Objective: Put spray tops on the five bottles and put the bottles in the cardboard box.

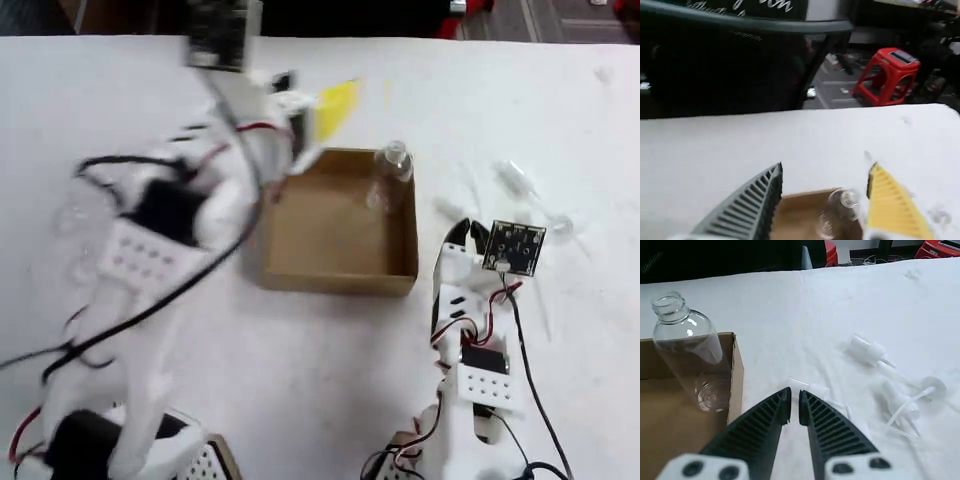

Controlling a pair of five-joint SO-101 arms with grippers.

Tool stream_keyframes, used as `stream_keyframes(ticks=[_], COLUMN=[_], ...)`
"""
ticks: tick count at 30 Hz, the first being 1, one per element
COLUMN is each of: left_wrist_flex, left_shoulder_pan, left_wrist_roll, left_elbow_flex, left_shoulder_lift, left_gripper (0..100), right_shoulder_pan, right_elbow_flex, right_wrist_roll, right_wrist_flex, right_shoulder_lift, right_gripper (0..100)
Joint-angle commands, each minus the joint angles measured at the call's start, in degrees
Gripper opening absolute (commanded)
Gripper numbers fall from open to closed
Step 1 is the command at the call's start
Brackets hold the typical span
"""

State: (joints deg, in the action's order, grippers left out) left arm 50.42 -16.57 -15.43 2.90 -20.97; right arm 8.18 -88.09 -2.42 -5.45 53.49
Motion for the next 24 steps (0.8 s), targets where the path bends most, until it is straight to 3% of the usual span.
stream_keyframes(ticks=[1, 5, 11, 14, 19, 24], left_wrist_flex=[14.9, 24.4, 30.8, 29.5, 23.5, 16.4], left_shoulder_pan=[9.7, 17.3, 24.7, 23.2, 20.4, 20.4], left_wrist_roll=[5.3, 11.2, 24.7, 33.7, 52.8, 58.5], left_elbow_flex=[-2.5, -2.5, 1.5, 7.0, 12.7, 16.2], left_shoulder_lift=[-6.3, -6.3, -6.2, -6.1, -6.1, -6.1], left_gripper=[25, 25, 25, 25, 25, 25], right_shoulder_pan=[-0.7, -0.7, -0.8, -2.4, -4.9, -5.2], right_elbow_flex=[2.5, 2.5, 2.6, 2.5, 2.4, 1.8], right_wrist_roll=[-0.1, -0.1, -0.1, -0.7, -8.4, -9.2], right_wrist_flex=[-1.2, -1.2, -1.2, -1.2, -1.1, -1.3], right_shoulder_lift=[-0.2, -0.2, -0.2, -0.2, -0.2, -0.2], right_gripper=[2.1, 2.1, 2.1, 2.1, 1.8, 1.7])
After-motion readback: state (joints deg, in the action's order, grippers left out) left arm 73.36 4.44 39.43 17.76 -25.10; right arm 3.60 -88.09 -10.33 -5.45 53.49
